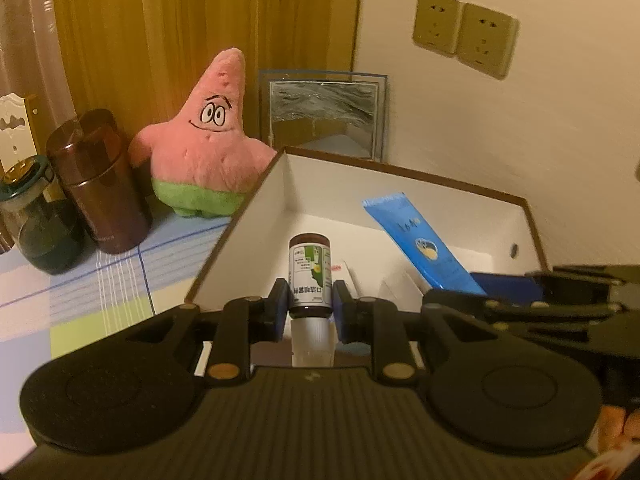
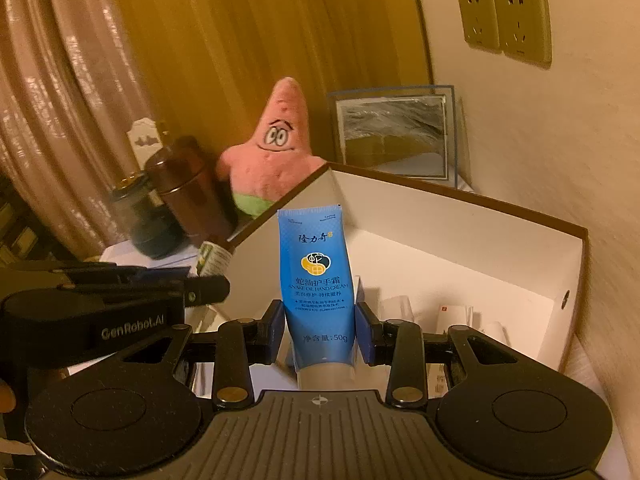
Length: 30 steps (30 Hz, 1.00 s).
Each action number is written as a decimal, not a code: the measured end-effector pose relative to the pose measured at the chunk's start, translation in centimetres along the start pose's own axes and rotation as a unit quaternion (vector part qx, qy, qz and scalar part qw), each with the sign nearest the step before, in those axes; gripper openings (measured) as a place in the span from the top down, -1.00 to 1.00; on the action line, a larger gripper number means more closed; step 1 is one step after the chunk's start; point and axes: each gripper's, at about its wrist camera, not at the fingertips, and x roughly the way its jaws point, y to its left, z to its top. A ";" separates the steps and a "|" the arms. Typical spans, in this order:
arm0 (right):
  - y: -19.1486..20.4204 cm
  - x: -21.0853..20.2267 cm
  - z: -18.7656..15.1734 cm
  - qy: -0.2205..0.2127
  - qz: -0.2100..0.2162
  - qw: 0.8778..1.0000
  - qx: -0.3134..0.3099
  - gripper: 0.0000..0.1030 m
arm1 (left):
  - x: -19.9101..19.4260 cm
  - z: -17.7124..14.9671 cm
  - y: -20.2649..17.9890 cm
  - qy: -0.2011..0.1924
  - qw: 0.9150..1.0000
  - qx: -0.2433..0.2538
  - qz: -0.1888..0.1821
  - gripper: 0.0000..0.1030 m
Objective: Organize rigid objects
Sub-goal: 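Carry the brown bottle and blue tube into the brown box and lower them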
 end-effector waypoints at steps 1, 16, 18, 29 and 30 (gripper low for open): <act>-0.1 0.5 0.2 0.002 -0.001 1.000 0.004 0.27 | 0.5 0.3 0.2 0.002 1.000 -0.001 0.000 0.60; -2.0 7.5 0.5 0.074 -0.034 0.994 0.068 0.27 | 8.4 1.9 1.6 0.070 0.997 0.025 0.015 0.59; -2.2 8.2 0.3 0.083 -0.041 0.993 0.074 0.27 | 9.2 1.9 1.7 0.081 0.996 0.031 0.014 0.59; -2.4 10.6 0.3 0.101 -0.081 0.988 0.088 0.26 | 12.2 2.0 1.9 0.100 0.993 0.057 0.015 0.26; -2.4 10.8 0.3 0.106 -0.089 0.987 0.083 0.25 | 12.2 1.9 1.8 0.099 0.993 0.061 0.015 0.24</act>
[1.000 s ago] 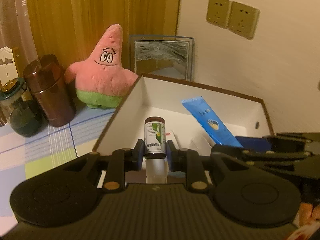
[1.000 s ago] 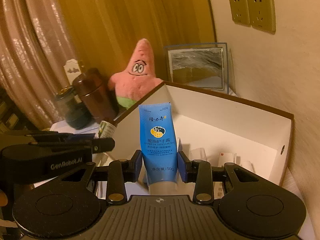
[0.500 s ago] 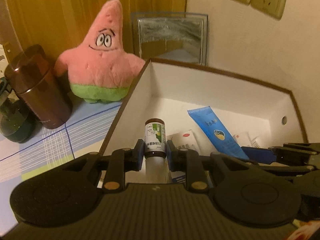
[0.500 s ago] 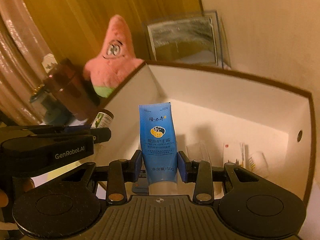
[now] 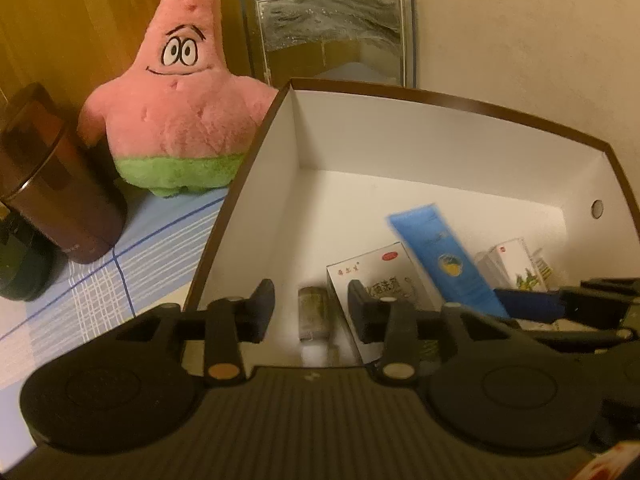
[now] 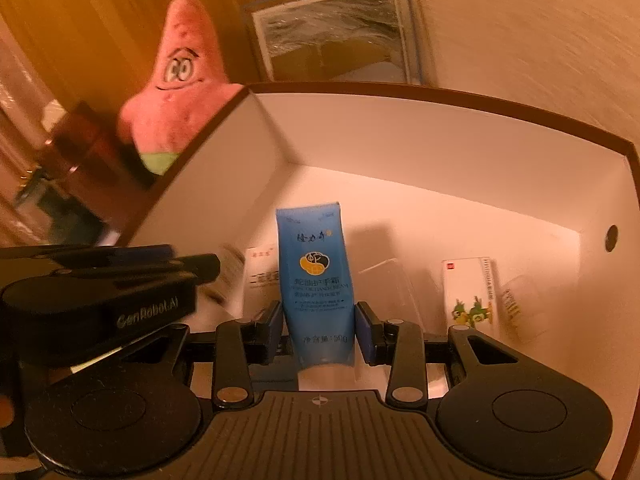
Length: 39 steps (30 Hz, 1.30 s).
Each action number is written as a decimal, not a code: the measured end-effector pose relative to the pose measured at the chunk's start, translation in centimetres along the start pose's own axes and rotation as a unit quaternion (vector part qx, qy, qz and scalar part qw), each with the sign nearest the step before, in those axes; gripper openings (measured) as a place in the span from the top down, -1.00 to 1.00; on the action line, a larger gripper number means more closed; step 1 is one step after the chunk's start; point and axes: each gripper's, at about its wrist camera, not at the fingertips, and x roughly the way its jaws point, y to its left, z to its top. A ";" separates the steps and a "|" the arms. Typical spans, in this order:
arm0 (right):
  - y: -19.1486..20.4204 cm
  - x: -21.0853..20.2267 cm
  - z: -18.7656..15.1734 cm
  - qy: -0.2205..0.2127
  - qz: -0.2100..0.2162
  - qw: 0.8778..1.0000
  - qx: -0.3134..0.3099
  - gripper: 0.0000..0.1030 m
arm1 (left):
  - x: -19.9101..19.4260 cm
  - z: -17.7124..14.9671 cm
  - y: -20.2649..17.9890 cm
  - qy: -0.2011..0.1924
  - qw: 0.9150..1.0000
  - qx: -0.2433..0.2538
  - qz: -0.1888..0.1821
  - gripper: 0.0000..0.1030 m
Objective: Organize rigid objects
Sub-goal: 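Carry the brown bottle and blue tube into the brown box and lower them, then open both tools and withdraw them from the brown box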
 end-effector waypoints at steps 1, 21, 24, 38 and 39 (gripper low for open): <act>0.0 0.1 -0.1 0.000 -0.001 1.000 -0.004 0.24 | 0.1 -0.1 0.0 0.002 1.000 0.003 -0.002 0.22; -1.0 -2.3 -1.2 -0.009 0.006 1.000 -0.018 0.10 | -1.5 -1.3 0.1 -0.002 1.000 -0.006 -0.023 0.22; -1.4 -3.5 -1.5 -0.019 0.010 1.000 -0.014 0.07 | -2.6 -1.6 -0.1 -0.011 1.000 -0.008 -0.026 0.22; -1.7 -9.9 -4.4 -0.057 0.036 0.997 -0.028 -0.15 | -9.1 -5.1 -0.5 -0.044 0.998 -0.042 -0.036 0.22; -1.7 -10.3 -4.8 -0.058 0.040 0.997 -0.028 -0.15 | -9.6 -5.4 -0.6 -0.045 0.997 -0.043 -0.034 0.22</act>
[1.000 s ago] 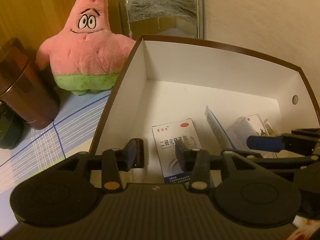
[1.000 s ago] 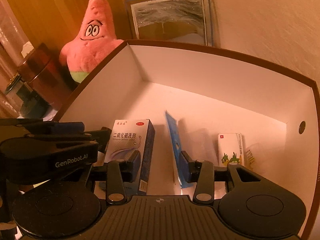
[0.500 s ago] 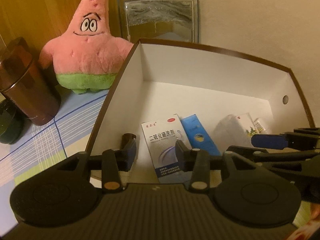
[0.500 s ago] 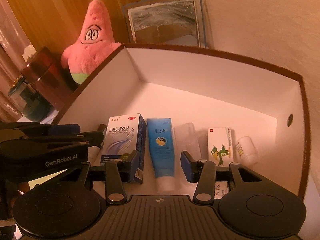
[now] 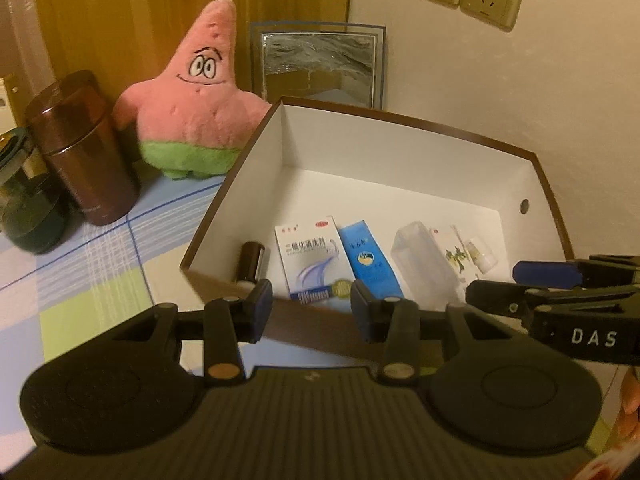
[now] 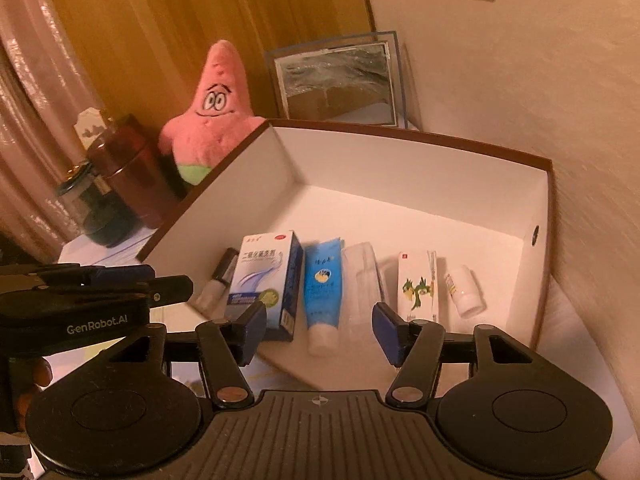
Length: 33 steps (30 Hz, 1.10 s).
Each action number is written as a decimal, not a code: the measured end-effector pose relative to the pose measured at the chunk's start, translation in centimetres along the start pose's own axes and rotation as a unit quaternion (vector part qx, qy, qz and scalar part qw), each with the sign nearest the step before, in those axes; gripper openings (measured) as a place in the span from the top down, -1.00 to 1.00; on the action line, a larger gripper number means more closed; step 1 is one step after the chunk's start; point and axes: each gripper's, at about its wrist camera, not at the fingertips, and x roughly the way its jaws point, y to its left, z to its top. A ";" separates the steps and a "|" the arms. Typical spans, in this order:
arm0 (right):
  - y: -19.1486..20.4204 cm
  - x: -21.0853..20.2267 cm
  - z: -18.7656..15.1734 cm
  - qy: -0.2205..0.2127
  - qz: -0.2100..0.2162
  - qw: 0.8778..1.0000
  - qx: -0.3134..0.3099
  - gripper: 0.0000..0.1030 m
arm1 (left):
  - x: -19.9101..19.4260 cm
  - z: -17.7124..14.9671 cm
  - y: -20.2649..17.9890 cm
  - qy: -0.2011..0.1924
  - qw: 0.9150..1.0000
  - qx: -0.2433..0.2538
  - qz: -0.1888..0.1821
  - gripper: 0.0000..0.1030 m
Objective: Organize rigid objects
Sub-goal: 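Open both tools and withdraw them from the brown box, then grasp the black cable with left tool while right tool grasps the white hair clip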
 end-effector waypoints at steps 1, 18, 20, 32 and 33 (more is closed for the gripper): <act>0.1 -0.4 -0.3 0.000 0.003 1.000 0.000 -0.16 | -0.6 -0.3 -0.1 -0.002 1.000 -0.001 0.003 0.22; 3.6 -4.6 -5.8 0.020 0.060 0.996 -0.055 -0.18 | -8.4 -7.9 0.8 -0.014 0.998 -0.047 0.033 0.22; 4.0 -4.6 -6.5 0.026 0.067 0.996 -0.060 -0.18 | -9.1 -8.9 1.1 -0.012 0.998 -0.056 0.039 0.22; 7.0 -3.9 -9.8 0.048 0.098 0.989 -0.096 -0.18 | -11.7 -14.2 3.5 0.008 0.992 -0.109 0.069 0.22; 7.2 -3.7 -10.0 0.051 0.098 0.989 -0.099 -0.18 | -11.8 -14.5 3.7 0.011 0.991 -0.113 0.070 0.22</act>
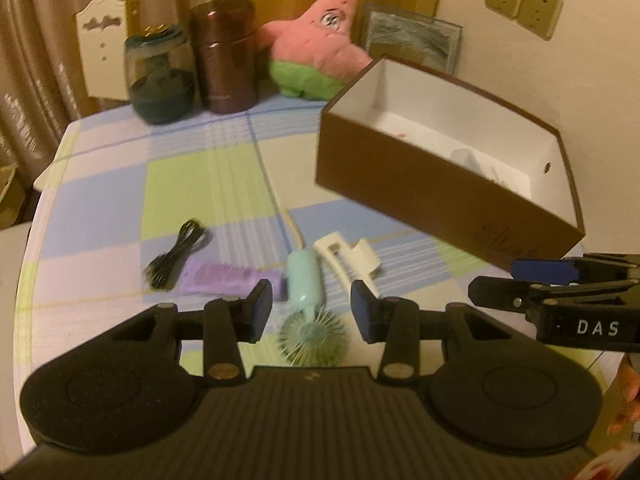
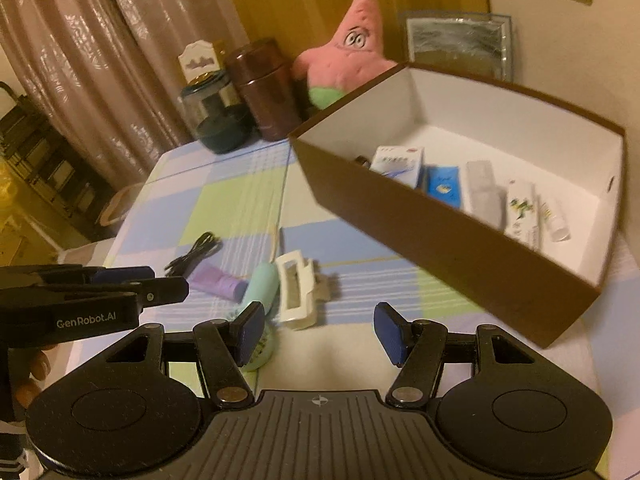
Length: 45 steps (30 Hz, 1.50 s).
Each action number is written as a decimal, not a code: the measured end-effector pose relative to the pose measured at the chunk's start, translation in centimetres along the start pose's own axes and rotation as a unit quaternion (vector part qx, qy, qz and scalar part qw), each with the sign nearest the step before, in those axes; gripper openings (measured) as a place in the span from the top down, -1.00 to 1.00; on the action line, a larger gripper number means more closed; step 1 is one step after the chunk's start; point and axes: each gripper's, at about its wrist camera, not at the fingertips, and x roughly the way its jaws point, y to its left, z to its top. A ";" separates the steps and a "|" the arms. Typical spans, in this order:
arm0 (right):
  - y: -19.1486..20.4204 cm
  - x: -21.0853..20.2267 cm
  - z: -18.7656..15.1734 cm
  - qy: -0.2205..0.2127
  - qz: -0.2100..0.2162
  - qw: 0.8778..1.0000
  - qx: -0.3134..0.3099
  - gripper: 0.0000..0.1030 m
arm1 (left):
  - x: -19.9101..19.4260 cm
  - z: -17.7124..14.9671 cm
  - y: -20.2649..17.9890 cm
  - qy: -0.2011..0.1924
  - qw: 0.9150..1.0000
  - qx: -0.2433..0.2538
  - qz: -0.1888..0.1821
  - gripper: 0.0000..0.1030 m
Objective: Organize rigid objects
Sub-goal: 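Grasp the black cable with left tool while right tool grasps the white hair clip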
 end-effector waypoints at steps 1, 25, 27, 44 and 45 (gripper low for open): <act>0.2 0.3 -0.1 0.004 -0.002 1.000 -0.003 -0.18 | 0.0 -0.2 0.3 0.003 1.000 -0.004 0.001 0.22; 2.8 6.3 -0.1 0.063 -0.013 0.997 -0.038 -0.18 | 1.5 -2.8 4.5 0.032 0.998 -0.029 0.042 0.21; 2.8 6.9 -0.2 0.065 -0.013 0.997 -0.039 -0.18 | 1.8 -3.0 4.9 0.035 0.998 -0.031 0.044 0.21; 2.1 11.2 -0.5 0.066 -0.012 0.997 -0.049 -0.18 | 5.2 -3.1 7.4 0.051 0.996 -0.036 0.058 0.21; 2.1 11.4 -0.4 0.067 -0.015 0.996 -0.052 -0.18 | 5.4 -3.0 7.5 0.053 0.996 -0.035 0.058 0.21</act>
